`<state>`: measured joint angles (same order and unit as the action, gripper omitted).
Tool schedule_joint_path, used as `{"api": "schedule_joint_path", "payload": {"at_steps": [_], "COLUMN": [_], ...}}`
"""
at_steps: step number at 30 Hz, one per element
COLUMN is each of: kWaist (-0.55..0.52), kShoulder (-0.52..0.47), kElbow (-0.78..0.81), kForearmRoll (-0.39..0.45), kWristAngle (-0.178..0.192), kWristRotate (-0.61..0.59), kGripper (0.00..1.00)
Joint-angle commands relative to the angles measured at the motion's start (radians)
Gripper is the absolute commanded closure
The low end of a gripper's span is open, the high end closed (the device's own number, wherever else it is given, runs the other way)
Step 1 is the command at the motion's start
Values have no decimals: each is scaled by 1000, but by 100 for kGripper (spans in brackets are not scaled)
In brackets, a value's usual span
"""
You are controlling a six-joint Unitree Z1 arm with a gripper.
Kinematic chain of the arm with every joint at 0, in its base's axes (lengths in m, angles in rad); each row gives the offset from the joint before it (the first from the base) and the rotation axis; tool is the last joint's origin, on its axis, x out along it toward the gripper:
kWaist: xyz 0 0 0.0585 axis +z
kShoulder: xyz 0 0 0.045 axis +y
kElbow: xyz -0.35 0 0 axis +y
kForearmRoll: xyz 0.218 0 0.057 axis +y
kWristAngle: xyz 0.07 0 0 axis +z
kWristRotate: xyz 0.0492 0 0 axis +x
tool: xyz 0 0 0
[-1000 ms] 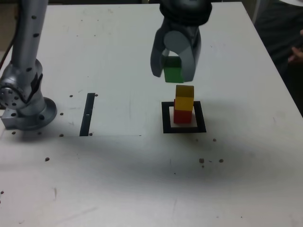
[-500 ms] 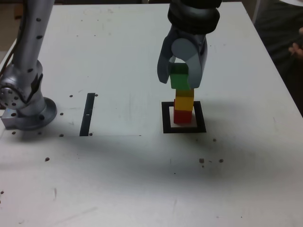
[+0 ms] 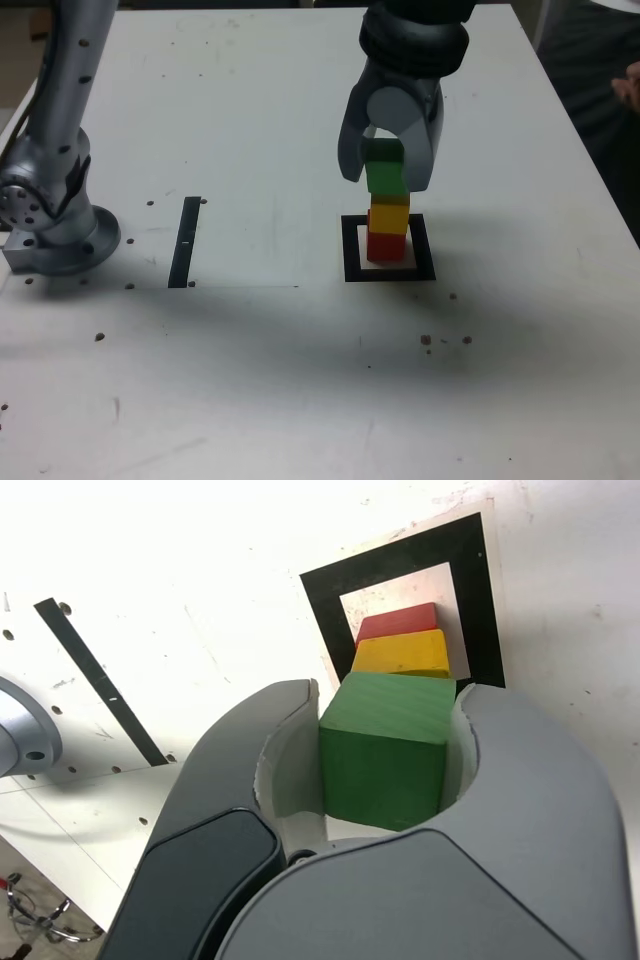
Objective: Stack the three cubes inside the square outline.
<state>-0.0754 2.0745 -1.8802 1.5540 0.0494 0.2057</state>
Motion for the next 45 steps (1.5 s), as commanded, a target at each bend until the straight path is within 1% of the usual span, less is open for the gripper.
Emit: {"api": "schedule_joint_path", "payload": {"at_steps": [1, 2, 3, 4, 5, 16, 25, 28, 33, 36, 40, 45], "kWaist": [-1, -1, -1, -1, -1, -1, -1, -1, -1, -1, -1, -1], "kShoulder": [1, 0, 0, -1, -2, -34, -136, -186, -294, -360, -439, -507], "kElbow": [1, 2, 3, 4, 5, 27, 93, 144, 257, 332, 441, 578], "kForearmRoll": [2, 1, 0, 0, 0, 0, 0, -2, -19, -36, -57, -102], "kWristAngle": [-2, -2, -2, -2, -2, -1, 12, 22, 58, 71, 76, 66], "kWristRotate": [2, 3, 3, 3, 3, 3, -5, -19, -57, -79, -107, -137], "kGripper": [17, 9, 4, 1, 1, 0, 0, 0, 0, 0, 0, 0]}}
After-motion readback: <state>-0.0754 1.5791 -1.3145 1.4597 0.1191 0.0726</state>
